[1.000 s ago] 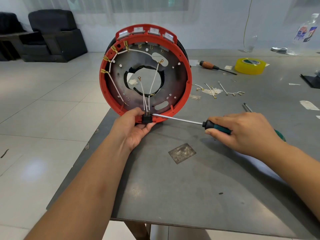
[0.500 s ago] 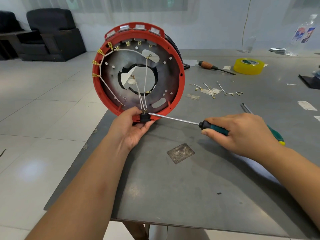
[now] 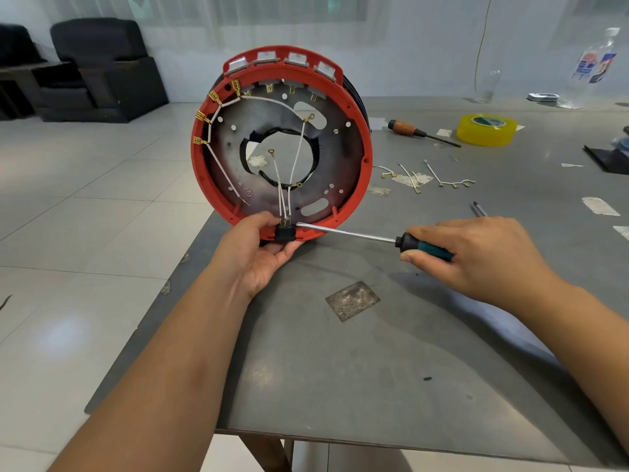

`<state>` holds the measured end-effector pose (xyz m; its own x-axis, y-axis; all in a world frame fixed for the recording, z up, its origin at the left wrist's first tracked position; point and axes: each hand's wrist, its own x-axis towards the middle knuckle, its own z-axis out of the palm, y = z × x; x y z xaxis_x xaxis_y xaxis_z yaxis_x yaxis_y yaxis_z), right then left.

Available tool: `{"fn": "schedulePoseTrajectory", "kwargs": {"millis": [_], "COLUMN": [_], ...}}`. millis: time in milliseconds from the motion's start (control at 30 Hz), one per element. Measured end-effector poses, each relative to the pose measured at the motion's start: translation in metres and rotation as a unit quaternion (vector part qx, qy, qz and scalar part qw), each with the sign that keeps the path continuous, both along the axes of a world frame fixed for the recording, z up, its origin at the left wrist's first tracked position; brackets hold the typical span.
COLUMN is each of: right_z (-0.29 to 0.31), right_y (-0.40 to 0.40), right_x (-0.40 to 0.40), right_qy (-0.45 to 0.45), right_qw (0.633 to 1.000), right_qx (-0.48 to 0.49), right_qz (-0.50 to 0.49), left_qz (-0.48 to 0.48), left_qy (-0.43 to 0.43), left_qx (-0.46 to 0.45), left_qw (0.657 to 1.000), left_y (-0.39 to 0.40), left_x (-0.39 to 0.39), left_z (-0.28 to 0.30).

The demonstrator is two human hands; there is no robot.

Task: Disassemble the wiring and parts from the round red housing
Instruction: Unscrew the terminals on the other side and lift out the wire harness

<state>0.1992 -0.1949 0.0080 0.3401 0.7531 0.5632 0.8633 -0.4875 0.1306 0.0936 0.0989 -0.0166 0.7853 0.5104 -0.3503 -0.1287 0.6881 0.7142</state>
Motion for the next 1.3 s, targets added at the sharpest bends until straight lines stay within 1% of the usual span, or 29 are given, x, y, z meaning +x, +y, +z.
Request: {"fn": "schedulePoseTrajectory", "kwargs": {"millis": [200, 467, 600, 833, 967, 1100, 1300], "right_z": [-0.003, -0.011, -0.013, -0.015, -0.017, -0.024, -0.03], "right_y": [0.002, 0.003, 0.005, 0.007, 0.009, 0.011, 0.014], "right_x": [0.002, 0.0, -0.003, -0.008, -0.012, -0.014, -0.016], "right_qy": [0.009, 0.07, 0.077, 0.124, 0.12, 0.097, 0.059], "right_qw": [1.0, 0.997, 0.996, 0.992, 0.993, 0.995, 0.997], "right_qx": [0.008, 0.024, 0.025, 0.009, 0.009, 0.005, -0.025], "right_qz": [0.021, 0.024, 0.026, 0.015, 0.013, -0.003, -0.031], "left_qz": [-0.008, 0.012, 0.021, 0.04, 0.051, 0.065, 0.071], "left_qy": [0.016, 0.035, 0.038, 0.035, 0.029, 0.018, 0.014], "left_qx": [0.017, 0.024, 0.026, 0.02, 0.027, 0.021, 0.021], "left_qw": [1.0, 0.999, 0.999, 0.998, 0.998, 0.997, 0.997], "left_y": [-0.002, -0.003, -0.001, 0.001, -0.001, -0.001, -0.003], "left_x": [0.0, 0.004, 0.006, 0.007, 0.009, 0.01, 0.01], "left_z": [0.002, 0.004, 0.002, 0.001, 0.0, -0.001, 0.0]}}
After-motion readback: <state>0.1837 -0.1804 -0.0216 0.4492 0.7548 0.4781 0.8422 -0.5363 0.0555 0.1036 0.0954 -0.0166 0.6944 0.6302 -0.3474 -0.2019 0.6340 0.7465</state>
